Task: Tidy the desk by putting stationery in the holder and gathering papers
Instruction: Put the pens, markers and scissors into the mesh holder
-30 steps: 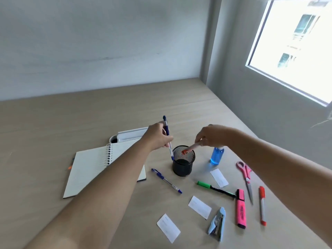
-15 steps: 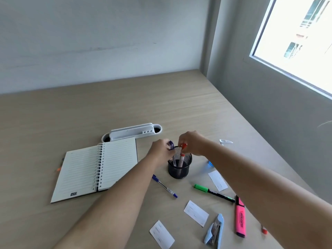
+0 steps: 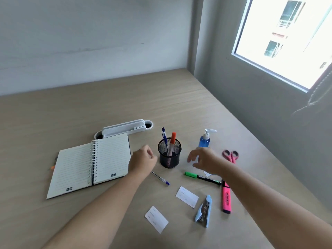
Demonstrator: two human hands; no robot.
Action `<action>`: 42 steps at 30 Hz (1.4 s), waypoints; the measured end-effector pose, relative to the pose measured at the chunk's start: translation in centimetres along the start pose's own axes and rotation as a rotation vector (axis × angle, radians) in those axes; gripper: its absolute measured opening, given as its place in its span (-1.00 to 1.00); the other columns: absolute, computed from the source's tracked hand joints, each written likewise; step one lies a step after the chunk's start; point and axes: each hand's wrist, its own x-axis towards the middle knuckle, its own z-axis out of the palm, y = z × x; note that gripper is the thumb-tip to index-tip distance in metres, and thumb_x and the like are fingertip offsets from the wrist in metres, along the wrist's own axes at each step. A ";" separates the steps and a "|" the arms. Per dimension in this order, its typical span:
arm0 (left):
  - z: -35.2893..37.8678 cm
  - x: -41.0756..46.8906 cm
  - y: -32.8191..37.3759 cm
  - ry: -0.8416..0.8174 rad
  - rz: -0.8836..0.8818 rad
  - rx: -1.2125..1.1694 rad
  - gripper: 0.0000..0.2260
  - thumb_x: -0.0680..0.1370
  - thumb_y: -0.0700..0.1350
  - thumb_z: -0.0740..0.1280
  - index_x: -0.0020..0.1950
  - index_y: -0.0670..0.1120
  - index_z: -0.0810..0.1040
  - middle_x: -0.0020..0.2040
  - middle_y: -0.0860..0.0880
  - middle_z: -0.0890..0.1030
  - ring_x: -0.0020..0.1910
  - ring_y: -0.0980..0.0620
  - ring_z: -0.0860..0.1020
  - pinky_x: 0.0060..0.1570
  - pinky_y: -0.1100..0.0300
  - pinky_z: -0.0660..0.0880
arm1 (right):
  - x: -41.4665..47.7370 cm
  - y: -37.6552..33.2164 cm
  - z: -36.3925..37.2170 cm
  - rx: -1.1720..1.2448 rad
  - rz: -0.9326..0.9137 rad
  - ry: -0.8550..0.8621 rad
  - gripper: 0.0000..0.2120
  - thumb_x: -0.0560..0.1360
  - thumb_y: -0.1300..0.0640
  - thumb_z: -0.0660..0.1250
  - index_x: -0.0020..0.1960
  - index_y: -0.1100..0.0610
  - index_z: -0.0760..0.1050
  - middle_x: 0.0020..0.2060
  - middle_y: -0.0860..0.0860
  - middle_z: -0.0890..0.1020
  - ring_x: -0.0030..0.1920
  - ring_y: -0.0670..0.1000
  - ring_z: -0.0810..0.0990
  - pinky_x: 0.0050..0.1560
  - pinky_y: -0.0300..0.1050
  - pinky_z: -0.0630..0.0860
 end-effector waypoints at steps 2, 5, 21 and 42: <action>1.5 -1.3 -1.5 -0.124 -0.116 0.086 -0.93 0.44 -0.10 0.31 -0.15 -0.09 0.52 -0.18 -0.08 0.61 -0.06 -0.16 0.59 -0.17 0.16 0.46 | -2.3 1.6 1.9 -0.057 0.045 -0.115 -0.68 0.42 0.32 0.29 0.08 0.02 0.60 -0.03 -0.04 0.58 -0.07 -0.02 0.52 -0.10 -0.25 0.43; 3.6 -2.0 -2.3 -0.271 -0.210 0.163 -0.71 0.49 0.01 0.32 0.06 -0.17 0.57 0.03 -0.17 0.63 0.05 -0.17 0.59 -0.09 0.14 0.49 | -4.4 3.2 3.8 -0.108 0.096 -0.232 -0.56 0.40 0.34 0.29 0.17 -0.05 0.55 0.19 0.03 0.53 0.16 0.06 0.50 0.17 -0.06 0.47; 8.3 -0.1 -3.1 -0.263 -0.621 -0.150 -0.80 0.53 -0.13 0.23 -0.14 -0.24 0.55 -0.32 -0.18 0.67 -0.56 -0.03 0.45 -0.52 0.28 0.29 | -5.2 4.8 7.4 -0.426 -0.172 -0.289 -0.67 0.42 0.29 0.29 0.11 0.02 0.58 0.10 -0.04 0.61 0.15 0.04 0.48 0.08 -0.06 0.46; -6.1 4.9 2.5 -0.255 -0.065 -0.615 -0.78 0.63 -0.13 0.20 -0.13 -0.17 0.54 -0.31 -0.09 0.58 -0.28 0.00 0.59 -0.01 0.08 0.59 | 5.5 -5.4 -6.9 -0.106 -0.081 0.021 -0.78 0.49 0.06 0.34 -0.07 0.21 0.62 -0.35 0.02 0.54 -0.26 0.02 0.49 -0.21 -0.15 0.41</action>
